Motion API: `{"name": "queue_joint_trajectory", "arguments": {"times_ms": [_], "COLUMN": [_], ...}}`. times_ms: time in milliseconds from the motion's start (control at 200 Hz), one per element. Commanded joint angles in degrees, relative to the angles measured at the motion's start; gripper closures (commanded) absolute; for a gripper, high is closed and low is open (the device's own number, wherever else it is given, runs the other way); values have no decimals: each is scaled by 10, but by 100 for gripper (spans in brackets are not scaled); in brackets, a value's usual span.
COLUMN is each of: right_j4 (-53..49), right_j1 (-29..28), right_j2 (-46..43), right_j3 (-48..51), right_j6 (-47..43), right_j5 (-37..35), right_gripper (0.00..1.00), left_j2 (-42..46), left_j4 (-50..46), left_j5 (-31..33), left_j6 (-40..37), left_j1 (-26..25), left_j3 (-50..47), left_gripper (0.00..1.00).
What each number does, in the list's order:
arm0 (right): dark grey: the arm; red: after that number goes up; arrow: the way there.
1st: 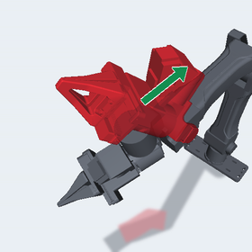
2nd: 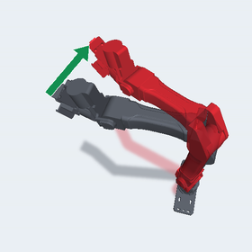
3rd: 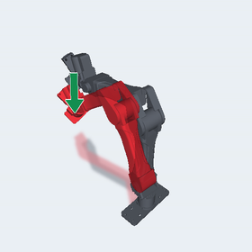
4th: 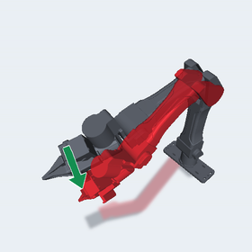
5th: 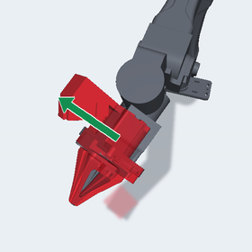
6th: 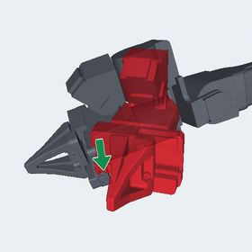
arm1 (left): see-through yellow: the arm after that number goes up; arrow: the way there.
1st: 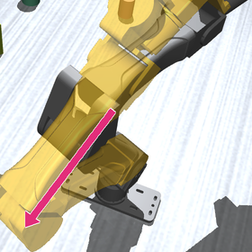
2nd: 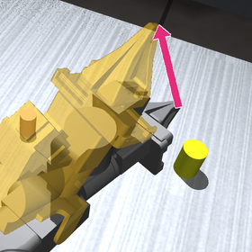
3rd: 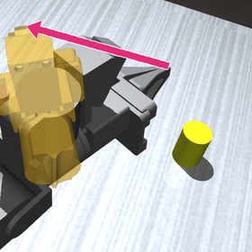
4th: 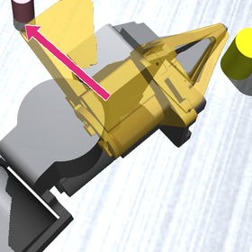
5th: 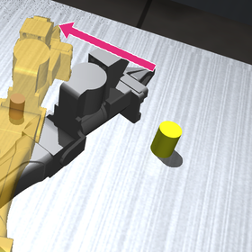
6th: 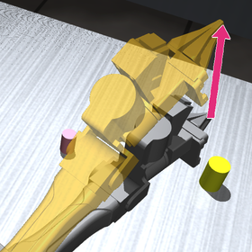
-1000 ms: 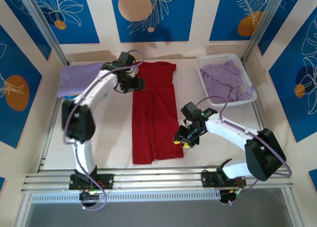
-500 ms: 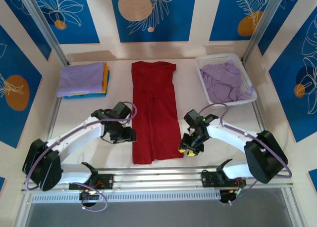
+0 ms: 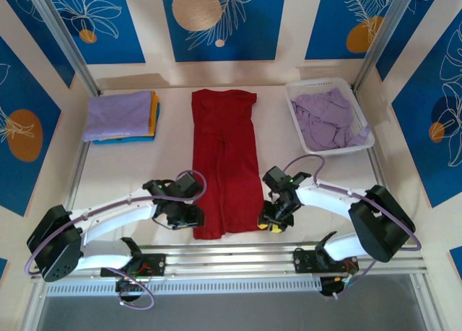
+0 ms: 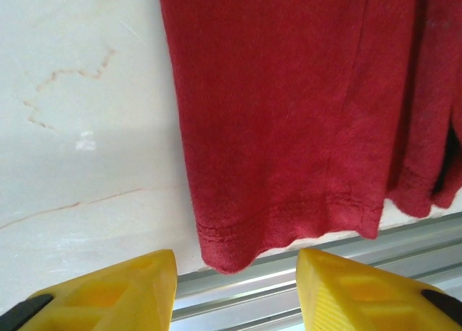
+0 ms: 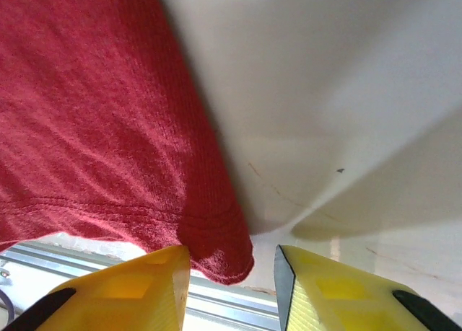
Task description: Fold and stack the t-shirts
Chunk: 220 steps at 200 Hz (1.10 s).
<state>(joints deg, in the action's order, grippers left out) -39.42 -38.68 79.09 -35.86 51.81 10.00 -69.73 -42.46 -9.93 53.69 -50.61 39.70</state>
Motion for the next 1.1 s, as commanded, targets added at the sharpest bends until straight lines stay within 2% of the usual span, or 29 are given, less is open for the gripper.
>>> {"name": "queue_joint_trajectory", "arguments": {"times_ms": [0,300,555,745,835,960,1095], "right_j4": [5,9,8,4,1,-8,-21], "right_j1": [-7,-9,-7,-5,-4,-4,-7], "right_j2": [9,8,8,2,2,2,-6], "right_j3": [-2,-4,-9,-15,-21,-28,-27], "right_j6": [10,10,3,-1,-6,-13,-12], "right_j5": [5,-4,-9,-13,-13,-16,-15], "right_gripper": [63,67,73,78,84,97,100], "left_j2": [19,13,-25,-41,-47,-44,-33], "left_j4": [3,64,89,91,90,85,55], "left_j5": [9,4,5,12,14,15,22], "left_j6": [46,86,92,90,88,86,84], "left_j1": [-20,-49,-64,-66,-66,-67,-67], "left_j3": [-21,-59,-57,-45,-40,-30,-17], "left_gripper": [54,61,64,73,79,90,99]}}
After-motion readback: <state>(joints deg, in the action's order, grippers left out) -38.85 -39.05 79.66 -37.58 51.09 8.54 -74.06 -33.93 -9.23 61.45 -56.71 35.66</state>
